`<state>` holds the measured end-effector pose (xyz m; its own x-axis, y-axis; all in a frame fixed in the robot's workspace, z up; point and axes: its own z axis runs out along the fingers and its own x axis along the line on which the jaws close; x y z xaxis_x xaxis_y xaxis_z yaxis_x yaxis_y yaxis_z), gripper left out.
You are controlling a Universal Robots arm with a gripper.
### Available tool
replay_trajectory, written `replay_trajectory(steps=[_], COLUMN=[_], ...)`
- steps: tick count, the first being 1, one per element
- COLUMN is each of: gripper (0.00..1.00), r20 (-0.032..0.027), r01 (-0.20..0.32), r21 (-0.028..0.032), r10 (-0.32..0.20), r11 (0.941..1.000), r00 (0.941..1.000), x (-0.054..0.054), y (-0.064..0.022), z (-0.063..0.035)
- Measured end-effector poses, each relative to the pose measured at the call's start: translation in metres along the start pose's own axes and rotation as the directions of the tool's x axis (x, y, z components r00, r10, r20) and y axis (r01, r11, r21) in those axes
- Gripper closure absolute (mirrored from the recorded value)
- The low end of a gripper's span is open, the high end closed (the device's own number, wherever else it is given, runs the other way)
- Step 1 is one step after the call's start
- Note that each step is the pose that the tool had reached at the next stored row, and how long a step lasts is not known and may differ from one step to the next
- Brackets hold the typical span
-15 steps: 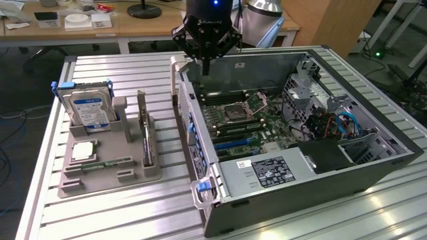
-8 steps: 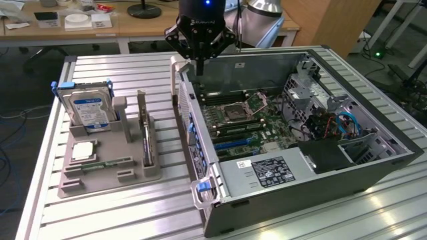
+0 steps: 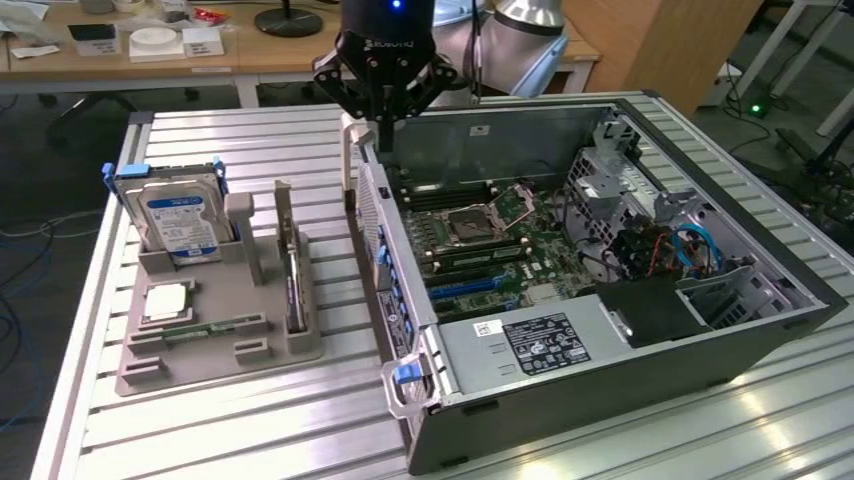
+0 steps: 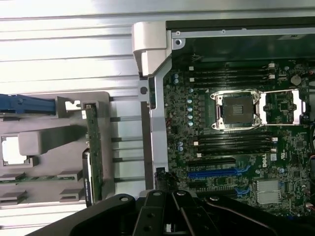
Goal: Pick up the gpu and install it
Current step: 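Reach for the gpu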
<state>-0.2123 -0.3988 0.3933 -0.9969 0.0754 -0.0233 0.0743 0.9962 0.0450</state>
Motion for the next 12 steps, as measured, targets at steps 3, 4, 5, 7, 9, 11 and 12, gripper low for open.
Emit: replay_trajectory(steps=[3,4,5,7,9,11,12], gripper=[0.89,0.89,0.89,0.89,0.89,0.89,0.89], r20=[0.0,0.0,0.0,0.0,0.0,0.0,0.0], r01=[0.0,0.0,0.0,0.0,0.0,0.0,0.0], r21=[-0.0001,0.0,0.0,0.0,-0.0001,-0.0001,0.0], r10=[0.0,0.0,0.0,0.0,0.0,0.0,0.0], r11=[1.0,1.0,1.0,1.0,1.0,1.0,1.0], r00=[1.0,1.0,1.0,1.0,1.0,1.0,1.0], x=[0.005,0.006,0.008,0.011,0.014,0.017,0.019], y=[-0.0003,-0.0005,-0.0006,-0.0009,-0.0011,-0.0013,-0.0014], z=[-0.0001,-0.0001,-0.0002,-0.0003,-0.0003,-0.0004,-0.0005])
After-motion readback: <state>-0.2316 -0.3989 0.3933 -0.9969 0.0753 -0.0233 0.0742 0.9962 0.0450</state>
